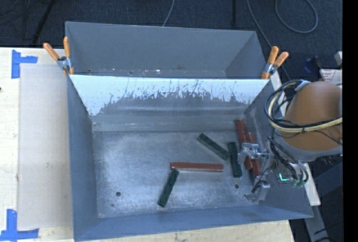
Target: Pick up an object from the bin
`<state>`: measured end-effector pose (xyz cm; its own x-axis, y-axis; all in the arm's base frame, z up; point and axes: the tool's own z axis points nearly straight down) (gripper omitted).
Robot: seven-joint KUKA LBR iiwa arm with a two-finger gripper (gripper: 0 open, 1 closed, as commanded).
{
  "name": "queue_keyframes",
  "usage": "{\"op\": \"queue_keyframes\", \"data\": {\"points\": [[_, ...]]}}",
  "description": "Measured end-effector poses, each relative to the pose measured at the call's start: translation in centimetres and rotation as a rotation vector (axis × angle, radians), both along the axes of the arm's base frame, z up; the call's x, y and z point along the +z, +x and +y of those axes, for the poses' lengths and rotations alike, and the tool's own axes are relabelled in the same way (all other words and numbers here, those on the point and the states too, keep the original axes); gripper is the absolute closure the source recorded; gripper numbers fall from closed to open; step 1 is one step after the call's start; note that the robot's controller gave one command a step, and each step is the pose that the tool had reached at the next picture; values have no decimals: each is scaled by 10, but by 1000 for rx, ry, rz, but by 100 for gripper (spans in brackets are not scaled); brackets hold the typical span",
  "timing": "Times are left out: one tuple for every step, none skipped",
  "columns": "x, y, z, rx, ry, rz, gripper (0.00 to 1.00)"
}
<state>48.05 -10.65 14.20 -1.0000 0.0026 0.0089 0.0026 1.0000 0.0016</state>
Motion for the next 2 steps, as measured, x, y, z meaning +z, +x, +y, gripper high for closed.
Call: {"op": "queue_keyframes", "data": {"points": [[-55,56,61,13,3,-9,0],[-72,104,67,172,-1,-11,0]]}}
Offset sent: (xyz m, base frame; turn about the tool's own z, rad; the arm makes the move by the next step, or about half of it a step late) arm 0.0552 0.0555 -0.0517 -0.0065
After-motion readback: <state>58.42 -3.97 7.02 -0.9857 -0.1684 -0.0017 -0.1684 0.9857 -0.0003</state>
